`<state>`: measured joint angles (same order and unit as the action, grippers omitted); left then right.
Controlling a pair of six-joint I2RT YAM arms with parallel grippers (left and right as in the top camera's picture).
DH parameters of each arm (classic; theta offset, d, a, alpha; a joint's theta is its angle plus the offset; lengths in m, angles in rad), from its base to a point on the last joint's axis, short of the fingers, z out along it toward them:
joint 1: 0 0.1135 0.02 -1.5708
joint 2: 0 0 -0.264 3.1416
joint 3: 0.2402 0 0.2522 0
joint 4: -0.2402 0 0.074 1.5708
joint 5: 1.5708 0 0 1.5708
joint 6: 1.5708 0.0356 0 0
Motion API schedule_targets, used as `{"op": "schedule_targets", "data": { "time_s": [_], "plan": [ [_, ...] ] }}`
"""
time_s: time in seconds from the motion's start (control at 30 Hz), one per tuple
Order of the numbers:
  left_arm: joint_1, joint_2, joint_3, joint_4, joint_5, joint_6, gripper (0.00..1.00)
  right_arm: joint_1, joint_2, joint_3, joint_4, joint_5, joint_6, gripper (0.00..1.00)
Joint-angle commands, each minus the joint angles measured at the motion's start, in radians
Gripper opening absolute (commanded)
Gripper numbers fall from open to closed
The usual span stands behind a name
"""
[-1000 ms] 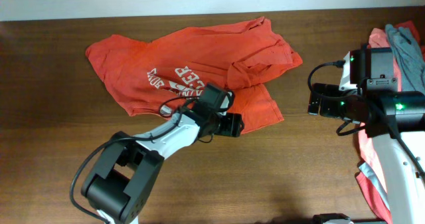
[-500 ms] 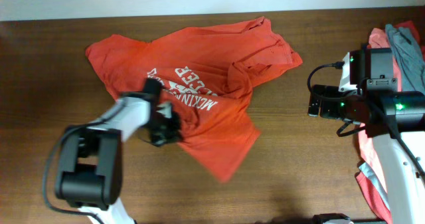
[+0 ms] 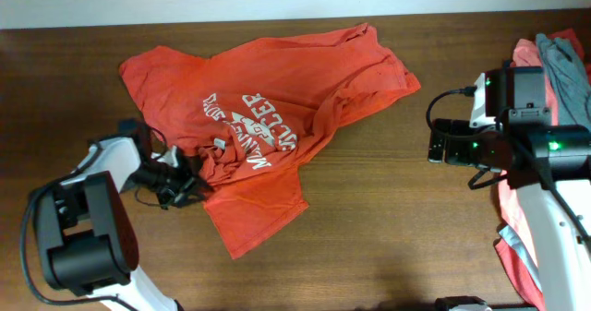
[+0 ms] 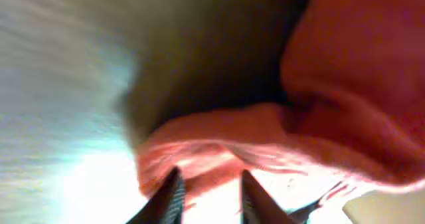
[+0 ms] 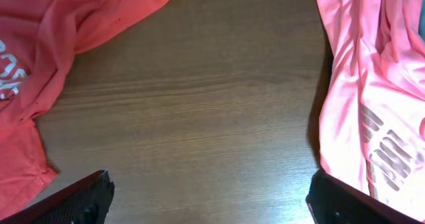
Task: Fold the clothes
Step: 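Grasp the shirt's lower left corner with the left gripper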
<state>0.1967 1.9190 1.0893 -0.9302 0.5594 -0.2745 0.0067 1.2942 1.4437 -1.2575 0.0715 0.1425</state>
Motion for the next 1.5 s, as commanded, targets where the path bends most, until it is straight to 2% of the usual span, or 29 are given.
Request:
{"op": "schedule_targets", "data": {
  "time_s": [0.0,0.23,0.33,0.5,0.6,0.73,0.9,1.23,1.3,1.33,1.37,1.4,1.47],
  "plan": [
    [-0.055,0.016,0.007,-0.03,-0.098,0.045,0.33,-0.008,0.02,0.017,-0.004,0.02,-0.008,0.99],
    [-0.056,0.011,0.035,-0.037,-0.144,0.055,0.33,-0.008,0.022,0.017,-0.003,0.019,-0.021,0.99],
    [-0.057,-0.058,0.068,-0.052,-0.146,0.06,0.33,-0.008,0.022,0.017,-0.004,0.02,-0.031,0.99],
    [-0.057,-0.207,0.068,-0.16,-0.323,0.002,0.34,-0.008,0.022,0.017,-0.003,0.02,-0.031,0.98],
    [-0.06,-0.215,0.063,-0.177,-0.321,-0.002,0.38,-0.008,0.022,0.017,-0.003,0.02,-0.031,0.99],
    [-0.06,-0.213,-0.051,-0.089,-0.31,-0.047,0.42,-0.008,0.022,0.017,-0.01,0.019,-0.031,0.99],
    [-0.07,-0.213,-0.144,0.049,-0.241,-0.048,0.43,-0.008,0.022,0.017,-0.01,0.019,-0.031,0.99],
    [-0.176,-0.213,-0.211,0.222,-0.238,-0.109,0.47,-0.008,0.022,0.017,-0.011,0.019,-0.031,0.99],
    [-0.183,-0.213,-0.211,0.239,-0.238,-0.116,0.42,-0.008,0.022,0.017,-0.011,0.019,-0.031,0.99],
    [-0.184,-0.213,-0.211,0.24,-0.238,-0.117,0.33,-0.008,0.022,0.017,-0.012,0.019,-0.031,0.99],
    [-0.183,-0.213,-0.211,0.238,-0.238,-0.117,0.08,-0.008,0.022,0.017,-0.012,0.019,-0.031,0.99],
    [-0.183,-0.213,-0.211,0.238,-0.238,-0.117,0.0,-0.008,0.022,0.017,-0.012,0.019,-0.031,0.99],
    [-0.183,-0.213,-0.211,0.238,-0.238,-0.118,0.0,-0.008,0.022,0.017,-0.012,0.019,-0.031,0.99]
  ]
}}
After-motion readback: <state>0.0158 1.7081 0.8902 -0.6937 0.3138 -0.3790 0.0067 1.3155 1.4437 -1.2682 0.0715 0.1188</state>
